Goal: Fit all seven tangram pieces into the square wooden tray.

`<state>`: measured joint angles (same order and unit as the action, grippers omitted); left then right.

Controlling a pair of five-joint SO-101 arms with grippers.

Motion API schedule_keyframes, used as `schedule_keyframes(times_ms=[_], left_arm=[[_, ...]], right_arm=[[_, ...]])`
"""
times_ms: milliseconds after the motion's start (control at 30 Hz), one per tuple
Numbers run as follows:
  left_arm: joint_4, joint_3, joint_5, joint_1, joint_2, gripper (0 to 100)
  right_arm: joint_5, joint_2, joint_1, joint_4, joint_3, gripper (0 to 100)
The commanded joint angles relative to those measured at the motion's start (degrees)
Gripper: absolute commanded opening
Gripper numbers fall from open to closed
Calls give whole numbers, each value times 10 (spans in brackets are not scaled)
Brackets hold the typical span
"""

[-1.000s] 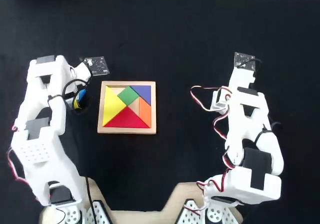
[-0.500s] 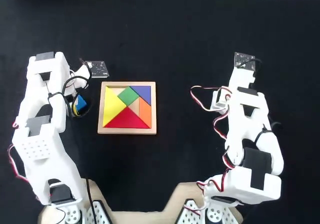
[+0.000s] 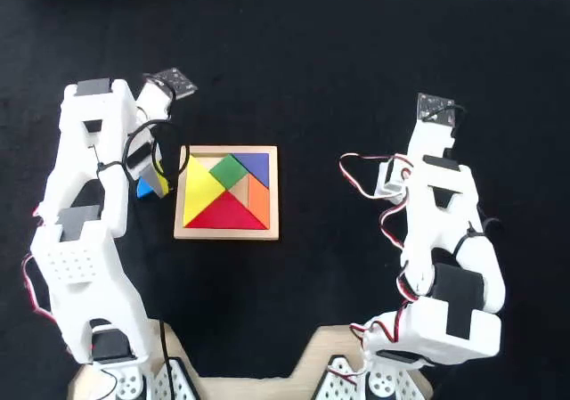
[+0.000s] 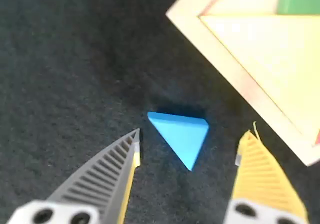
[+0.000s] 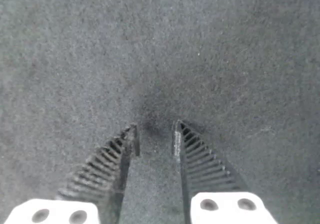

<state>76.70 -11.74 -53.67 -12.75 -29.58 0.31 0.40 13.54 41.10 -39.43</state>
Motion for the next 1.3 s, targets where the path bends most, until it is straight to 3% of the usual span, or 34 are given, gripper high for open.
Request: schedule_keyframes(times_ms=[0,233,533,800,967,1267], left_arm=[[-39,11,47,-2,19,305],[-75,48,217,-19,21,292],[-97,96,276,-25,23,253],[-105,94,274,-23,23,256],[-102,84,165,-3,23,257],[-98,87,151,-5,23,258]], right_arm=[[-1,-2,-1,-1,28,124],[-1,-2,-1,-1,28,124],[0,-2,-11,-1,28,124],[0,-2,-11,-1,28,124],[0,-2,-11,-1,28,124],[0,-2,-11,-1,28,124]])
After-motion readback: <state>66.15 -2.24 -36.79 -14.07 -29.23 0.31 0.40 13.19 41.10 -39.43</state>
